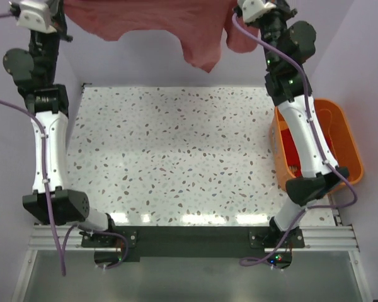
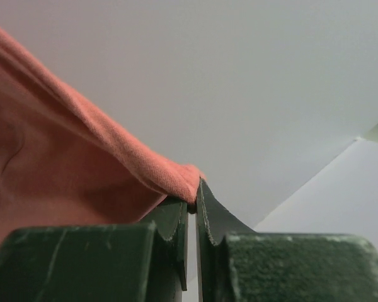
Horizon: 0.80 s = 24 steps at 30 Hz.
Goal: Fold and stack the t-shirts
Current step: Flatten the tshirt out
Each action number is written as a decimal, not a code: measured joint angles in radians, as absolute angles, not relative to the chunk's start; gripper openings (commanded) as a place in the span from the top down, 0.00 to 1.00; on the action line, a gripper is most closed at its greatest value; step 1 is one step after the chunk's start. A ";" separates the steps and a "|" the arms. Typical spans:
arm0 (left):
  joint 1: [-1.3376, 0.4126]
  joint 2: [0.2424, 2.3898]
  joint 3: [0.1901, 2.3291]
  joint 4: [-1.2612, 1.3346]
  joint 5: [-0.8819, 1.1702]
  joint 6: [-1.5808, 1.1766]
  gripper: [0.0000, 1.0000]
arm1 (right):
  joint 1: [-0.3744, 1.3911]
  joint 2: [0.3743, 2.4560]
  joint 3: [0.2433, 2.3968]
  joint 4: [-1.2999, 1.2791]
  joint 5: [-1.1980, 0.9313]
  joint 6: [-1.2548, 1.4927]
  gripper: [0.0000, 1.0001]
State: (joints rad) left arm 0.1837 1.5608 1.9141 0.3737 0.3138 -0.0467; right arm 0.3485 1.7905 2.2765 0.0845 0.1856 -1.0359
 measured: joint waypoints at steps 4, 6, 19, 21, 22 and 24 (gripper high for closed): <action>0.197 1.383 1.499 0.457 0.400 0.068 1.00 | 0.344 1.580 1.901 0.025 0.086 -1.090 1.00; 0.200 1.328 1.279 0.455 0.443 0.160 1.00 | 0.350 1.495 1.694 -0.025 0.040 -1.140 1.00; 0.217 1.131 0.841 -0.282 0.648 0.809 1.00 | 0.566 1.344 1.113 -0.749 -0.059 -1.295 0.93; 0.226 1.082 0.841 -0.448 0.658 0.956 0.88 | 0.636 1.295 1.123 -0.871 -0.086 -1.232 0.41; 0.229 1.059 0.837 -0.556 0.658 1.045 0.70 | 0.665 1.280 1.126 -0.916 -0.102 -1.204 0.08; 0.243 1.037 0.830 -0.676 0.653 1.138 0.61 | 0.737 1.263 1.139 -1.033 -0.157 -1.118 0.06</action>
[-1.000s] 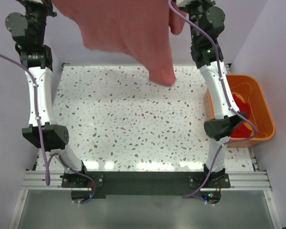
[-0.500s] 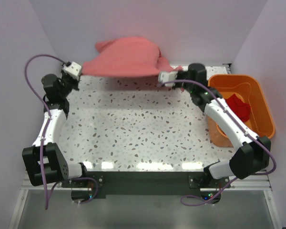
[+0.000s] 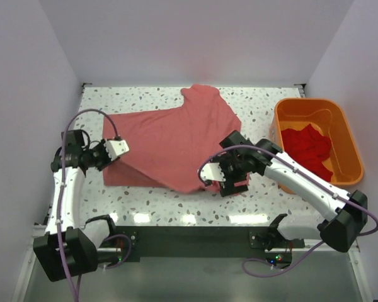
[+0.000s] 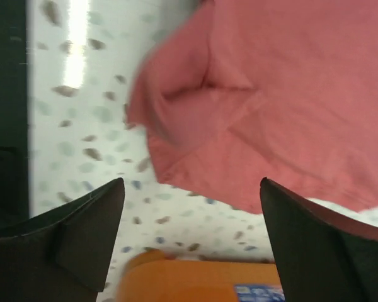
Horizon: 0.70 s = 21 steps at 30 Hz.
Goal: Fold and stack the t-shirts
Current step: Flatten the tshirt out
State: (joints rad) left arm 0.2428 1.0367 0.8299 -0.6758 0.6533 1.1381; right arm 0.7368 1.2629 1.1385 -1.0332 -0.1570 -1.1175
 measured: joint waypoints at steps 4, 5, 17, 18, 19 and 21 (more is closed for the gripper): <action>0.316 0.995 0.824 -0.981 0.639 1.356 0.51 | 0.768 1.261 1.175 -1.197 -0.233 -0.964 0.07; 0.335 0.991 0.832 -1.049 0.640 1.393 0.50 | 0.762 1.258 1.185 -1.216 -0.236 -0.933 0.10; 0.358 1.251 0.982 -1.188 0.731 1.287 0.30 | 0.521 1.533 1.271 -1.168 -0.249 -0.709 0.34; 0.358 1.292 0.982 -1.173 0.730 1.266 0.29 | 0.515 1.565 1.274 -1.155 -0.253 -0.690 0.35; 0.356 1.333 0.982 -1.155 0.727 1.232 0.30 | 0.515 1.597 1.274 -1.137 -0.254 -0.666 0.37; 0.351 1.399 0.984 -1.110 0.721 1.172 0.30 | 0.514 1.636 1.275 -1.110 -0.255 -0.629 0.43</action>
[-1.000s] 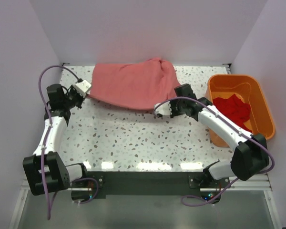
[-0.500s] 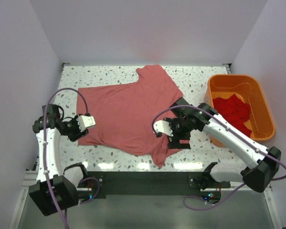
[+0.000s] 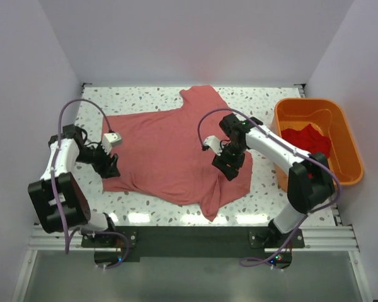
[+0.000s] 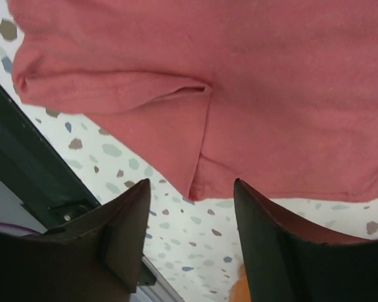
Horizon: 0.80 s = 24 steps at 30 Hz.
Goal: Fold and stack the t-shirts
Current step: Flatten the tshirt out
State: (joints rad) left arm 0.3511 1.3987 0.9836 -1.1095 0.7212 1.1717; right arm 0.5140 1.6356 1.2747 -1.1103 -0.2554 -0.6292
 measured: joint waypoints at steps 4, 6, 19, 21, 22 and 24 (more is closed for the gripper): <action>0.327 1.505 1.005 -0.970 0.690 0.983 0.34 | 0.487 1.713 1.299 -1.048 -0.255 -0.554 0.52; 0.311 1.540 1.026 -0.885 0.658 0.887 0.35 | 0.468 1.754 1.328 -1.003 -0.247 -0.522 0.55; 0.208 1.937 1.296 -0.606 0.383 0.538 0.57 | 0.435 2.067 1.520 -0.805 -0.059 -0.408 0.69; 0.209 2.003 1.389 -0.594 0.360 0.511 0.58 | 0.432 2.099 1.571 -0.813 -0.036 -0.397 0.69; 0.209 2.046 1.446 -0.598 0.353 0.496 0.59 | 0.429 2.120 1.601 -0.812 -0.029 -0.391 0.69; 0.209 2.114 1.547 -0.592 0.347 0.474 0.60 | 0.420 2.168 1.679 -0.823 -0.014 -0.380 0.68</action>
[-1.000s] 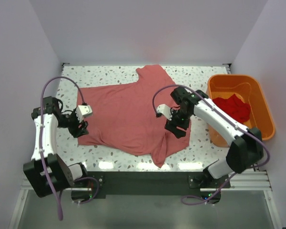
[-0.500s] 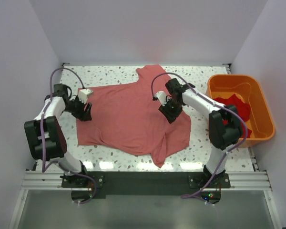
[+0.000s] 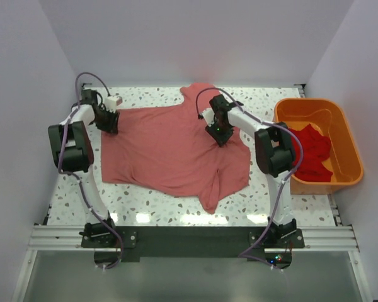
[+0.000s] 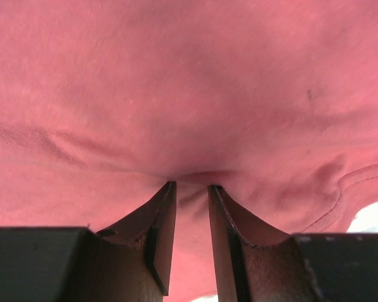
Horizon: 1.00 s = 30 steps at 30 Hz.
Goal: Fold and stack the t-shirts
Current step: Flatten the tshirt out
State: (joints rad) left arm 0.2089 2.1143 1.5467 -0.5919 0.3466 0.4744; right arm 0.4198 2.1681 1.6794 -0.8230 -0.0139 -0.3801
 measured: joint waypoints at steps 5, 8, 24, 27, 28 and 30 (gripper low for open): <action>0.209 2.294 1.839 -0.618 0.334 0.447 0.44 | 0.377 2.329 1.967 -0.835 -0.011 -0.367 0.59; 0.216 2.308 1.901 -0.647 0.371 0.465 0.37 | 0.355 2.338 2.030 -0.866 -0.034 -0.378 0.55; 0.178 1.780 1.377 -0.884 0.624 0.794 0.32 | 0.373 1.980 1.684 -1.081 -0.368 -0.282 0.57; 0.167 1.776 1.311 -0.883 0.624 0.798 0.30 | 0.380 2.029 1.671 -1.074 -0.394 -0.247 0.56; 0.167 1.772 1.293 -0.882 0.621 0.799 0.29 | 0.384 2.044 1.671 -1.069 -0.402 -0.235 0.56; 0.167 1.762 1.268 -0.880 0.614 0.802 0.29 | 0.388 2.066 1.671 -1.057 -0.414 -0.215 0.56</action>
State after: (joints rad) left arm 0.1669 1.7618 1.2678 -0.8803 0.6140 0.8021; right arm 0.3878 2.0659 1.6707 -1.0573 -0.4145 -0.2150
